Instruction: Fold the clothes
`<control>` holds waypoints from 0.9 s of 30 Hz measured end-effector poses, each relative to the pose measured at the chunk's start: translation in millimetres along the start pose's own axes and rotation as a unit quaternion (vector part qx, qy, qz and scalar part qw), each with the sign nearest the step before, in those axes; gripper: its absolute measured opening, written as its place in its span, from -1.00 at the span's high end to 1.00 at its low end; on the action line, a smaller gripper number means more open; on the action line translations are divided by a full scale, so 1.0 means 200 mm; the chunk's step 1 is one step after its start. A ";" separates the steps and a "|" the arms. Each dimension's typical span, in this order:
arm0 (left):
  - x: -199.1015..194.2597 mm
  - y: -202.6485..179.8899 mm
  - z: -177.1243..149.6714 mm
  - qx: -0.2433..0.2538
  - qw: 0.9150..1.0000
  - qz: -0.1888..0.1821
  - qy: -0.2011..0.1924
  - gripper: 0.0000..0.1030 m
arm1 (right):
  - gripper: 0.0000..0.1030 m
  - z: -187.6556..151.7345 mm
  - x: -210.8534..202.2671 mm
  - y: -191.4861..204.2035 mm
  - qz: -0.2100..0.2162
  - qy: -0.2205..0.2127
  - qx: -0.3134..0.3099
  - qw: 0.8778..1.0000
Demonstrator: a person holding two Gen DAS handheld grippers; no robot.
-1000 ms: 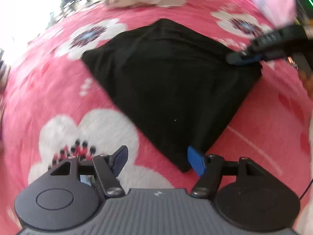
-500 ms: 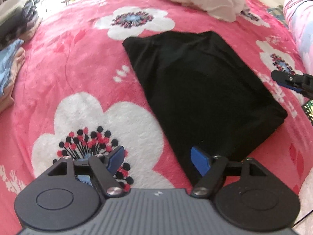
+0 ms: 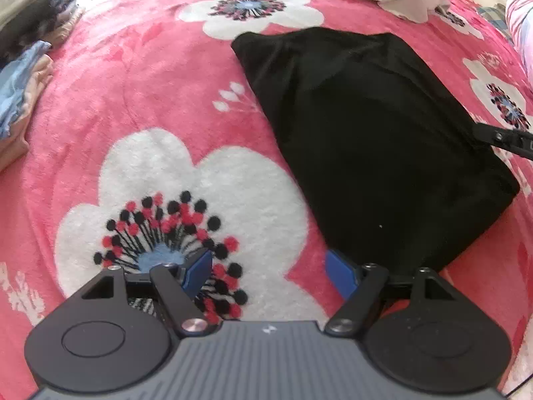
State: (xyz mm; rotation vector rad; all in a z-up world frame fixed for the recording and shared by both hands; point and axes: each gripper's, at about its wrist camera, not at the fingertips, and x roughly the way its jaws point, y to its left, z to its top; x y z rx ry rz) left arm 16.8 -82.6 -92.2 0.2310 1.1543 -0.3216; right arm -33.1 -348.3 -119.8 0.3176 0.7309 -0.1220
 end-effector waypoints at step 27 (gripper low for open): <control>0.02 0.02 -0.01 -0.003 1.000 0.019 0.005 -0.48 | 0.16 -0.02 0.02 0.07 0.027 0.020 -0.019 0.999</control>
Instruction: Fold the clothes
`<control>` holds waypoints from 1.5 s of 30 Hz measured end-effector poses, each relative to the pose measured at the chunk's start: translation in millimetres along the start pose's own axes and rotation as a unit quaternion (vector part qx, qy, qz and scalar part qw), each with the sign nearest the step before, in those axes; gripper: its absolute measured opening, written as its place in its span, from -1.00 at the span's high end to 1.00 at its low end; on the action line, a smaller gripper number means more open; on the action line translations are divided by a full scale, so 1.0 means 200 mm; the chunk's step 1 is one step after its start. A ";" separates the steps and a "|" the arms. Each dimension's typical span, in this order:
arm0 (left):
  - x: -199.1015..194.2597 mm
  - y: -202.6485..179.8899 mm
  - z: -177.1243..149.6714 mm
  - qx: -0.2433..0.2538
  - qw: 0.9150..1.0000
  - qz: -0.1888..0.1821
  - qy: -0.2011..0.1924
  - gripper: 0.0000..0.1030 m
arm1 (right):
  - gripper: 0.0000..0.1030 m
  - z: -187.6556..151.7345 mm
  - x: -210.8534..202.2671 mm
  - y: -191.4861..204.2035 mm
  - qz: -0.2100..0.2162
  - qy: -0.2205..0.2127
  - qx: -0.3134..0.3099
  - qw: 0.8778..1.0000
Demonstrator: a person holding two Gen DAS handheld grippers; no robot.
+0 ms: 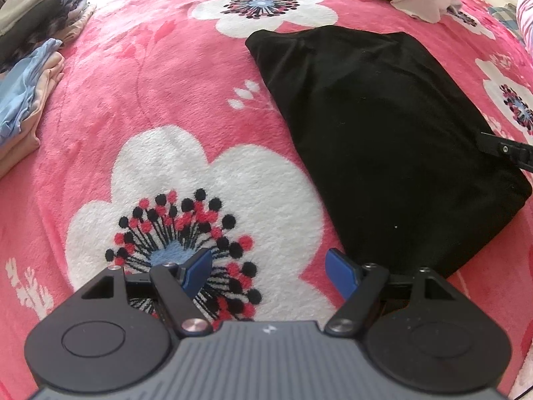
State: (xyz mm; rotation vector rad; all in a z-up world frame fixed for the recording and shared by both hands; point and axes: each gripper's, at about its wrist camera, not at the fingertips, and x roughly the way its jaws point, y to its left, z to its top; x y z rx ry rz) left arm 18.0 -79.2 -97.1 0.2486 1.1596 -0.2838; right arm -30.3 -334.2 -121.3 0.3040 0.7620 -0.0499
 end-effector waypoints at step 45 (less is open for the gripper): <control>-0.04 0.00 -0.01 -0.024 0.997 -0.054 -0.042 -0.72 | -0.11 0.02 -0.02 -0.04 0.011 -0.006 0.025 1.000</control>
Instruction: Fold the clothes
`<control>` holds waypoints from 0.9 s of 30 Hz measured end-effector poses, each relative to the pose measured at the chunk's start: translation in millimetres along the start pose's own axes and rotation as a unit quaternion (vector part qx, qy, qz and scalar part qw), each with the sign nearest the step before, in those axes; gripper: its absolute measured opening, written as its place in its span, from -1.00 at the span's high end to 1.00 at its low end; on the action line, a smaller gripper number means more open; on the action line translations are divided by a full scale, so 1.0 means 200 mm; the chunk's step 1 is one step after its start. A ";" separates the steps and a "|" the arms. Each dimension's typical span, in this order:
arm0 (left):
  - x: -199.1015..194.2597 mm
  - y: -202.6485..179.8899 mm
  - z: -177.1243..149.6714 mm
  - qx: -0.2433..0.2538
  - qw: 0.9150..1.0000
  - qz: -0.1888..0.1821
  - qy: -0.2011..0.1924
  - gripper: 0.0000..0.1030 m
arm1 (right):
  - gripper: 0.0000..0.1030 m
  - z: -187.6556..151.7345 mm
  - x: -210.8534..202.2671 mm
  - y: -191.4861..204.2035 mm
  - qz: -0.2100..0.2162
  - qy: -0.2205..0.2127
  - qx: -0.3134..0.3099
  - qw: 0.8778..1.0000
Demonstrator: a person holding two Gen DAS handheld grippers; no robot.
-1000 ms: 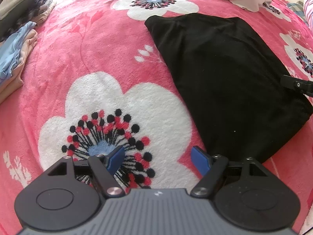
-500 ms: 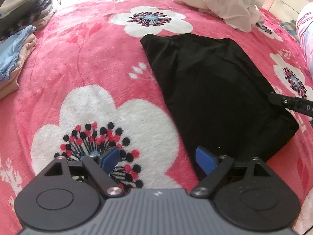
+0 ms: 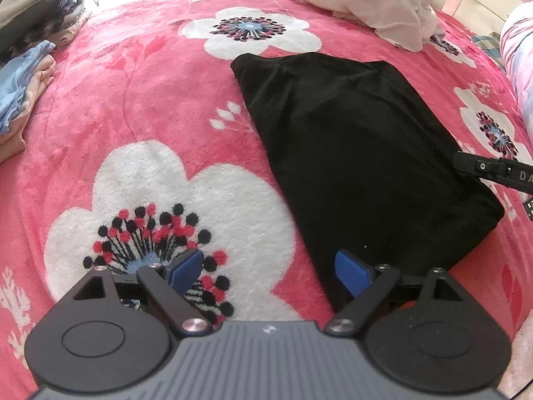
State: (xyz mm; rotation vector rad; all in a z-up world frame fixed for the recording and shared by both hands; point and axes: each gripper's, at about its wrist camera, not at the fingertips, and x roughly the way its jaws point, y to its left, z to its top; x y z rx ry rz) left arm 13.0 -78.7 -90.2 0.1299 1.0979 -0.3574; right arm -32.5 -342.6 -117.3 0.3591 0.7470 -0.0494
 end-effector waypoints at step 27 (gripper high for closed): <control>0.12 0.15 0.40 0.022 0.989 -0.042 -0.143 -0.62 | -0.97 0.20 -0.03 0.15 -0.022 -0.083 -0.088 0.992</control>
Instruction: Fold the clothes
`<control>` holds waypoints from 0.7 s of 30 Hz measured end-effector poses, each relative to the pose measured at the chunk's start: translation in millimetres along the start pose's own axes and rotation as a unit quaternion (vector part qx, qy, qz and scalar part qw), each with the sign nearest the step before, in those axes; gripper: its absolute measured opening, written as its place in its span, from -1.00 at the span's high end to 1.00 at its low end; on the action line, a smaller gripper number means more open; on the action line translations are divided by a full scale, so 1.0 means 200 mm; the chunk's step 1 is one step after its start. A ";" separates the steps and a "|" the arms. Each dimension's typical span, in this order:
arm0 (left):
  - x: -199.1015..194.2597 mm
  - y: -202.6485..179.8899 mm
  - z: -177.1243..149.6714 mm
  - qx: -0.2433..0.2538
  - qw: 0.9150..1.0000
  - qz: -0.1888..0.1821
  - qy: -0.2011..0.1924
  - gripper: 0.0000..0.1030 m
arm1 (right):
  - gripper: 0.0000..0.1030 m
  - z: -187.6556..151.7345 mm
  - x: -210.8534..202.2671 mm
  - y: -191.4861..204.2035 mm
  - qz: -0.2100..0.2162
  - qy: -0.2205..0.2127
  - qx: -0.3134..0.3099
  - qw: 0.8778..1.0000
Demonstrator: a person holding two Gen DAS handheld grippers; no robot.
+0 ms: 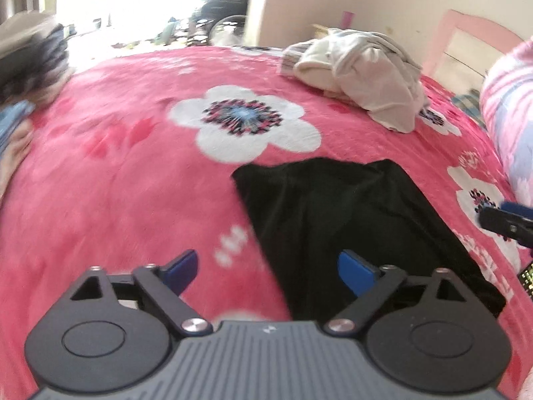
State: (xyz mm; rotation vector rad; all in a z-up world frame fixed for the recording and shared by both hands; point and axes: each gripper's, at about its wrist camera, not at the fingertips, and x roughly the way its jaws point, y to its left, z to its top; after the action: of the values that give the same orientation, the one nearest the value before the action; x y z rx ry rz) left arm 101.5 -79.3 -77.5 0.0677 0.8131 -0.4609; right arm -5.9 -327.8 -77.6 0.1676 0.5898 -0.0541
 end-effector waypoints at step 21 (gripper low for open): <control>0.32 0.13 0.02 -0.028 0.998 -0.024 -0.047 0.89 | 0.91 0.27 0.93 0.34 0.080 0.131 -0.226 0.962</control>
State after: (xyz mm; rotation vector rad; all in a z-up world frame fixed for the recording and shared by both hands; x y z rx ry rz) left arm 153.8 -79.8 -123.5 -0.0255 0.7350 -0.4839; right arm 184.0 -270.6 -128.0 -0.2269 0.8352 0.2621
